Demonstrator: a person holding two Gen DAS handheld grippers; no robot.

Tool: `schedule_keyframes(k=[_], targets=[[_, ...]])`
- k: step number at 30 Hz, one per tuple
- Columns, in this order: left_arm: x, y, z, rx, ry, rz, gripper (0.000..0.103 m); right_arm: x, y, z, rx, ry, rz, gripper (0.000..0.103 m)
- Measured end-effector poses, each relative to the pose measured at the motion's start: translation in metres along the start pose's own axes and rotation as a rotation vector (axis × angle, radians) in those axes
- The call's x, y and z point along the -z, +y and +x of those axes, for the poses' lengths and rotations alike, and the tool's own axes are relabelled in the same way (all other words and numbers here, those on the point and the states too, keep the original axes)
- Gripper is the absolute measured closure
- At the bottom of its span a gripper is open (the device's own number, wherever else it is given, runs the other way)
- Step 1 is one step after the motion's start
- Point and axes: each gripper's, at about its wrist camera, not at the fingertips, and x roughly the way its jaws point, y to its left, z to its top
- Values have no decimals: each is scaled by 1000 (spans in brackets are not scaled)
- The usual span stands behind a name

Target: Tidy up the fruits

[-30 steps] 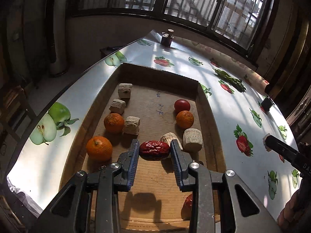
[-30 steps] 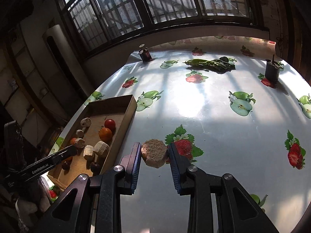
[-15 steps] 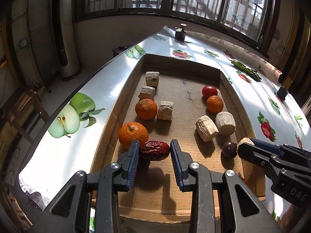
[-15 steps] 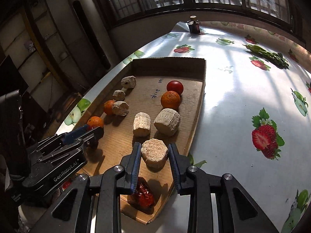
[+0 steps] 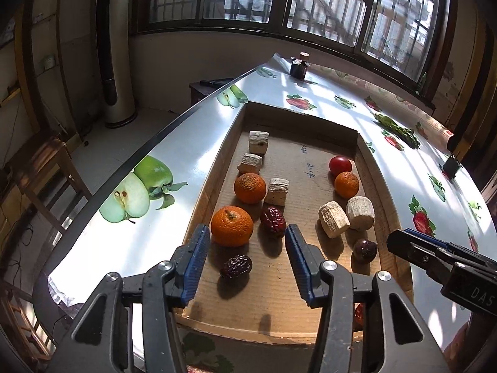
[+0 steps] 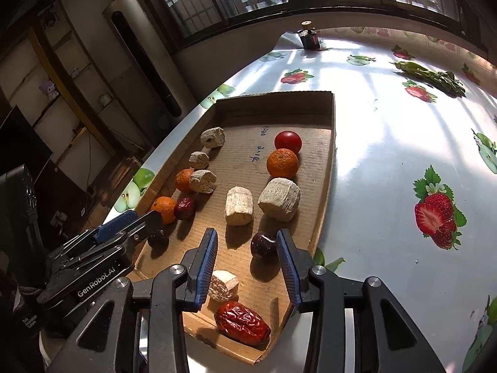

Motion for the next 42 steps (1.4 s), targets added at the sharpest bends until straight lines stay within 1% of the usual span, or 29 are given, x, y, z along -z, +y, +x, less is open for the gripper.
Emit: schedule_keyframes(k=[1, 3, 4, 6, 7, 9, 11, 14, 18, 27, 29, 31, 32, 33, 34, 35, 37, 39, 42], targets=[[0, -2, -2, -9, -6, 7, 51, 0, -3, -4, 0, -10, 15, 58], [-1, -7, -5, -34, -24, 22, 44, 0, -9, -13, 7, -33, 46, 53], [-1, -10, -7, -50, -34, 30, 42, 1, -12, -18, 13, -46, 58, 52], [-2, -17, -10, -78, -51, 44, 34, 2, -17, -29, 42, -76, 73, 49], [-2, -19, -12, -88, -61, 51, 32, 3, -18, -33, 61, -91, 77, 47], [-2, -24, -16, -108, -79, 63, 25, 4, -22, -42, 98, -119, 83, 39], [-2, -30, -18, -121, -85, 73, 24, 8, -25, -48, 121, -140, 84, 36], [-2, -37, -20, -121, -79, 91, 23, 12, -29, -52, 144, -145, 79, 35], [-2, -45, -23, -121, -83, 104, 23, 16, -32, -58, 152, -152, 77, 35], [-2, -58, -32, -113, -101, 113, 23, 23, -35, -67, 175, -175, 52, 30], [-3, -58, -37, -120, -128, 104, 23, 25, -33, -68, 188, -182, 39, 30], [-3, -57, -50, -137, -195, 77, 23, 27, -30, -69, 202, -188, 20, 30], [-2, -56, -58, -149, -236, 61, 17, 28, -28, -69, 209, -193, 6, 30], [-2, -54, -67, -160, -282, 42, 7, 29, -25, -70, 217, -199, -10, 30], [-1, -53, -76, -166, -326, 23, 2, 29, -22, -71, 226, -206, -25, 30], [1, -51, -84, -165, -364, 5, 0, 30, -19, -72, 236, -214, -43, 30], [5, -46, -95, -170, -418, -36, 0, 32, -14, -74, 243, -228, -63, 27], [4, -43, -97, -175, -417, -43, 0, 32, -13, -76, 240, -239, -66, 23], [2, -43, -90, -182, -368, -26, 0, 33, -14, -76, 246, -237, -65, 23]])
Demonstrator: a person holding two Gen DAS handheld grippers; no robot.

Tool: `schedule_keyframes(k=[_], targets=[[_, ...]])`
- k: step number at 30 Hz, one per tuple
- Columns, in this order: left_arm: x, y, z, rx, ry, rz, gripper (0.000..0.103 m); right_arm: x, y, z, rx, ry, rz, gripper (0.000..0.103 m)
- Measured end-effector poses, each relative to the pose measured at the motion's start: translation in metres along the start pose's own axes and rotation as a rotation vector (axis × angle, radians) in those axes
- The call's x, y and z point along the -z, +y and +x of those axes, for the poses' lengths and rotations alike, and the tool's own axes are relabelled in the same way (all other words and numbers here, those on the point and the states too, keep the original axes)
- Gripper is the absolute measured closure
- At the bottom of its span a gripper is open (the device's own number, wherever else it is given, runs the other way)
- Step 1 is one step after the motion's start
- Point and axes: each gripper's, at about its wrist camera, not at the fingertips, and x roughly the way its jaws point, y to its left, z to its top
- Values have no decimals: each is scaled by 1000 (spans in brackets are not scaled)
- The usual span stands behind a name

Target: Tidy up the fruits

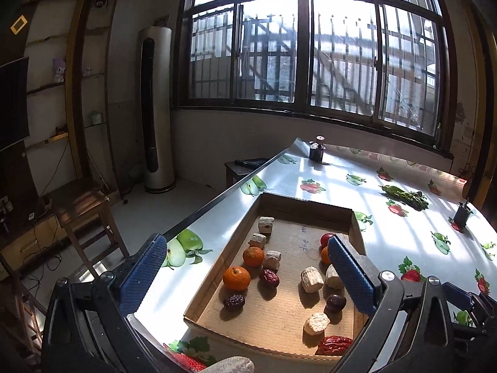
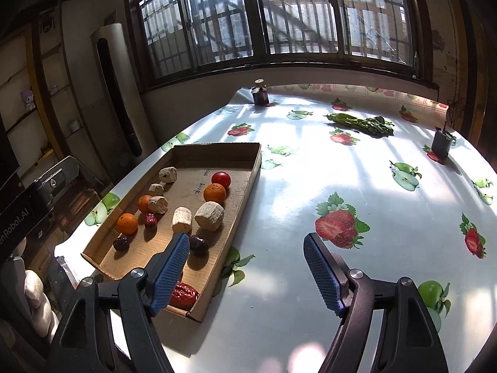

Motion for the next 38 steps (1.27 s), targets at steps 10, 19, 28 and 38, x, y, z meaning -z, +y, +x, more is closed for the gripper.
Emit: schedule_keyframes(k=[10, 19, 28, 38], targets=[[11, 2, 13, 32, 108, 5, 0, 5, 17, -7, 15, -27, -63, 17], [19, 7, 29, 44, 173, -10, 0, 7, 26, -3, 20, -9, -86, 16], [23, 5, 32, 43, 187, 0, 0, 13, 33, 5, 15, 23, -109, 15], [25, -4, 34, 106, 233, 7, 0, 15, 33, 7, 6, 34, -104, 15]])
